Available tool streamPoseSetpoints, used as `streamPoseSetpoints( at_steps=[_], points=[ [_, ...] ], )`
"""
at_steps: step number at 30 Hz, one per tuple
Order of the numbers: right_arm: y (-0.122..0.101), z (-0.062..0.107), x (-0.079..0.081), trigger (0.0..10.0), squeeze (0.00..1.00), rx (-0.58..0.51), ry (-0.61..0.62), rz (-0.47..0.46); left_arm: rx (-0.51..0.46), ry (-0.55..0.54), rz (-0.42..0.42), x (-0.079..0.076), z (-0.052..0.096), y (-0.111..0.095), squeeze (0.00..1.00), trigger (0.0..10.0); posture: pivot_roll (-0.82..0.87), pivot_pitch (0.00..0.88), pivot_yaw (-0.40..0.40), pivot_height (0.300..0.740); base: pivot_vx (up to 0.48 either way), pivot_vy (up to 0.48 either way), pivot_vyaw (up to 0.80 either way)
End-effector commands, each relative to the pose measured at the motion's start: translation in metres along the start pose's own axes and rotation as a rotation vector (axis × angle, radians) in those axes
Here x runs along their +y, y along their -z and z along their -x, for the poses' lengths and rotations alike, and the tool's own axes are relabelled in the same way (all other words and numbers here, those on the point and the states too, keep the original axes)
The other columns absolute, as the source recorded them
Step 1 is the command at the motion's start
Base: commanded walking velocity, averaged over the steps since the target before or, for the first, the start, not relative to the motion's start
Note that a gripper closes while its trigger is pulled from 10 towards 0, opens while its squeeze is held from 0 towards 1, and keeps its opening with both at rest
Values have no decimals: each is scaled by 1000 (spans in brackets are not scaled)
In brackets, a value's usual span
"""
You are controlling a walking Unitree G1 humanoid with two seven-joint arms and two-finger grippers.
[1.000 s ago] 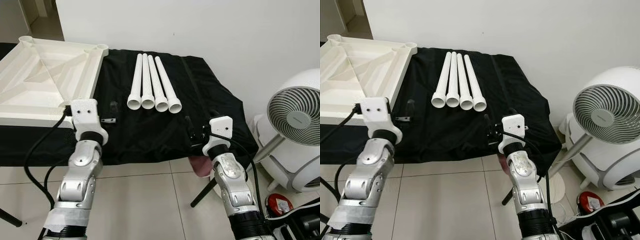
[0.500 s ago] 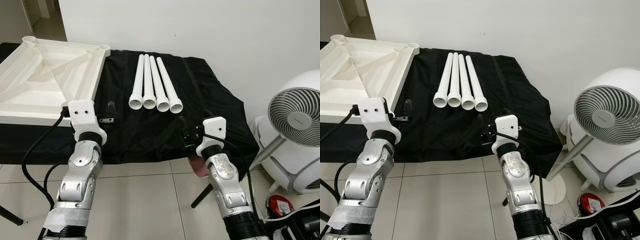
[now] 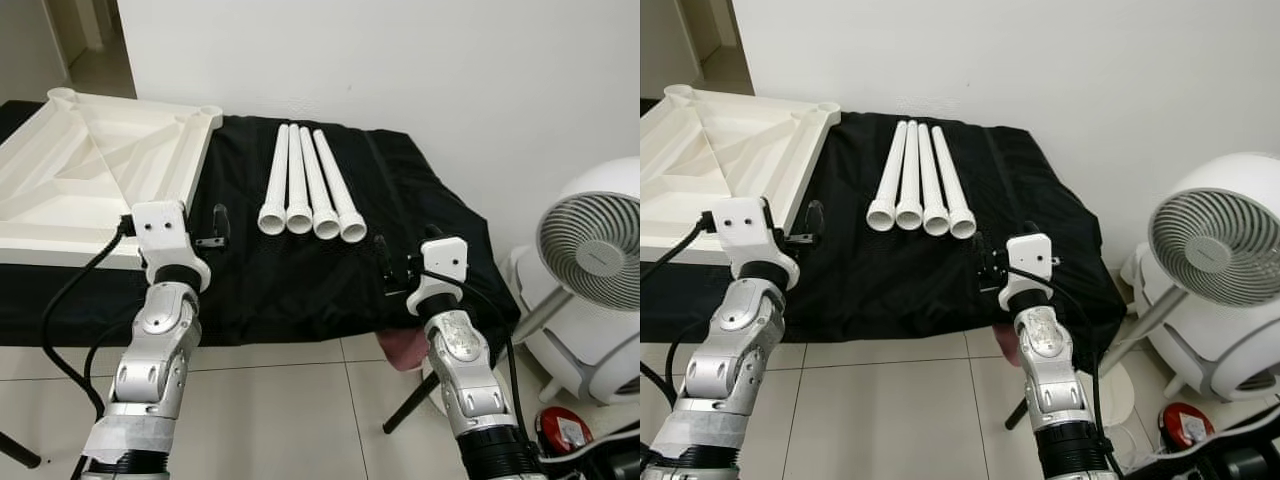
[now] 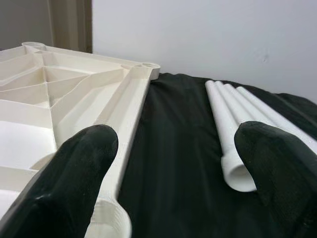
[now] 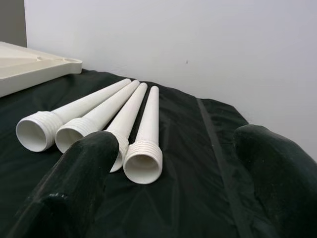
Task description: Building children table
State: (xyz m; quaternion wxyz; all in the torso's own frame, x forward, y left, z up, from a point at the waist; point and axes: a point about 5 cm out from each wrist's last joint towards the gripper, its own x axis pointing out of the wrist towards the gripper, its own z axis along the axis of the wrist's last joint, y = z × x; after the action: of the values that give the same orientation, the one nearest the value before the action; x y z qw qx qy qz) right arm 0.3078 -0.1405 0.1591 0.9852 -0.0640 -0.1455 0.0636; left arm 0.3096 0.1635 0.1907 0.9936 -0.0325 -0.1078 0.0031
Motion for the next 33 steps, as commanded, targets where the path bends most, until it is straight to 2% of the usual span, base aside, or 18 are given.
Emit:
streamPoseSetpoints(
  at_steps=[1,17,19,33],
  points=[
    [2,0,-4,10000,0,4,14,11,-3,106,-5,-7,-2,0,0,10000,23,0,-111,740,319,0,0],
    [3,0,-6,10000,0,3,1,34,-15,99,-5,-5,-1,-2,0,10000,33,0,-122,740,321,0,0],
    [4,-1,-6,10000,0,3,-3,35,-14,89,-27,-5,0,-1,0,10000,37,0,-123,740,300,0,0],
    [7,3,-2,10000,0,13,-18,30,20,116,-3,-11,8,8,0,10000,37,0,-109,740,0,0,0]
  ],
)
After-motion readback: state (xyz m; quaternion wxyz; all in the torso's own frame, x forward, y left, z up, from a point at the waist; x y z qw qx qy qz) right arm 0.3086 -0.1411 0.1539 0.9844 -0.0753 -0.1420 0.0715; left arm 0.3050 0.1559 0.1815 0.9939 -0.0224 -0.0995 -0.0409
